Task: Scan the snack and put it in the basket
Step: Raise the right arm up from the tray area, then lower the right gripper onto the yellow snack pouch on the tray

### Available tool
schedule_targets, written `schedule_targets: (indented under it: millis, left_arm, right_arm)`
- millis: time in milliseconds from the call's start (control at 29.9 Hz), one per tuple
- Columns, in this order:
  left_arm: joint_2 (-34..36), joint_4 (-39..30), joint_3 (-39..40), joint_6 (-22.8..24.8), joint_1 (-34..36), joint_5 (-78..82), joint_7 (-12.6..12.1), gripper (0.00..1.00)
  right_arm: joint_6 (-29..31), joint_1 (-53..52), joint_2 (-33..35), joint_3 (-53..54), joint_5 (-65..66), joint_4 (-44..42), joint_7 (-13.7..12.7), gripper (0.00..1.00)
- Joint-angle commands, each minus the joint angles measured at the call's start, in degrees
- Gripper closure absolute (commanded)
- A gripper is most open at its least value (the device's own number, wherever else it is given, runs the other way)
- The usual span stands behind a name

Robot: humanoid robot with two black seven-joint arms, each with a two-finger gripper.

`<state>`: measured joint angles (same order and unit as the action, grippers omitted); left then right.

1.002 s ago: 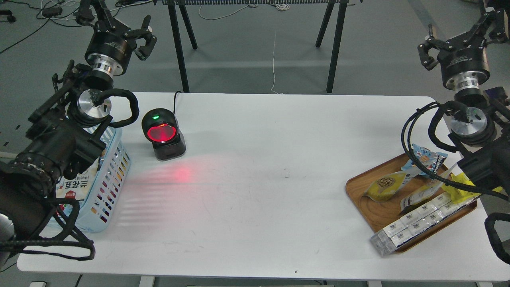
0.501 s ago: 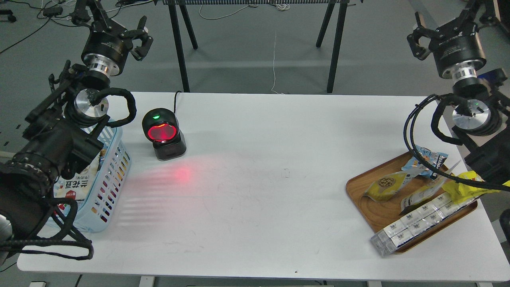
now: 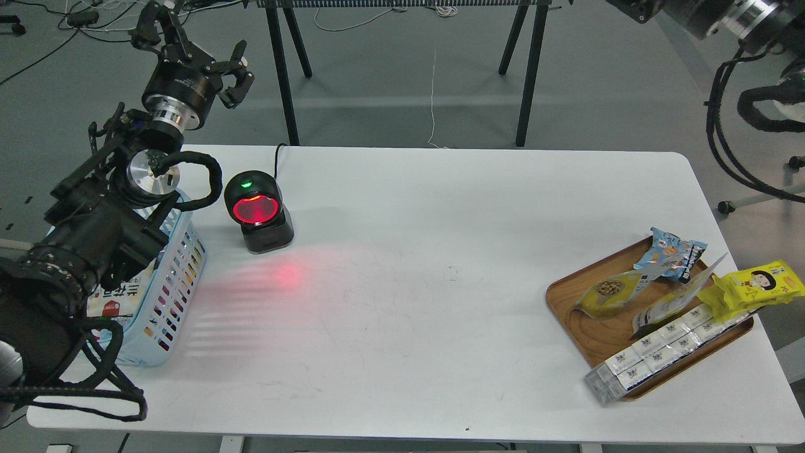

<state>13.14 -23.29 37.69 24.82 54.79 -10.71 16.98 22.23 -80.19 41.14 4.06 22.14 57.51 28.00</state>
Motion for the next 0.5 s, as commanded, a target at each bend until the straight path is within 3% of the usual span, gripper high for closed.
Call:
schedule_targets:
  millis: [0,134,468]
  left_arm:
    - [-1.01,-0.18,-0.07,-0.21,0.84,0.08,-0.11,0.01]
    - [0.04,-0.71,-0.07,-0.12,0.75,-0.01,-0.2,0.01]
    - [3.38,-0.71,0.28,0.14,-0.3,-0.01,0.16,0.01]
  right_arm:
    - [-0.34,-9.87,0.52,-13.42,9.4,2.08,0.0,0.02]
    - [-0.52,-17.53,-1.67,-25.22,11.87,6.11,0.0,0.02]
    - [-5.35,-28.08,-11.95,-39.46,34.71,16.84,0.0,0.02]
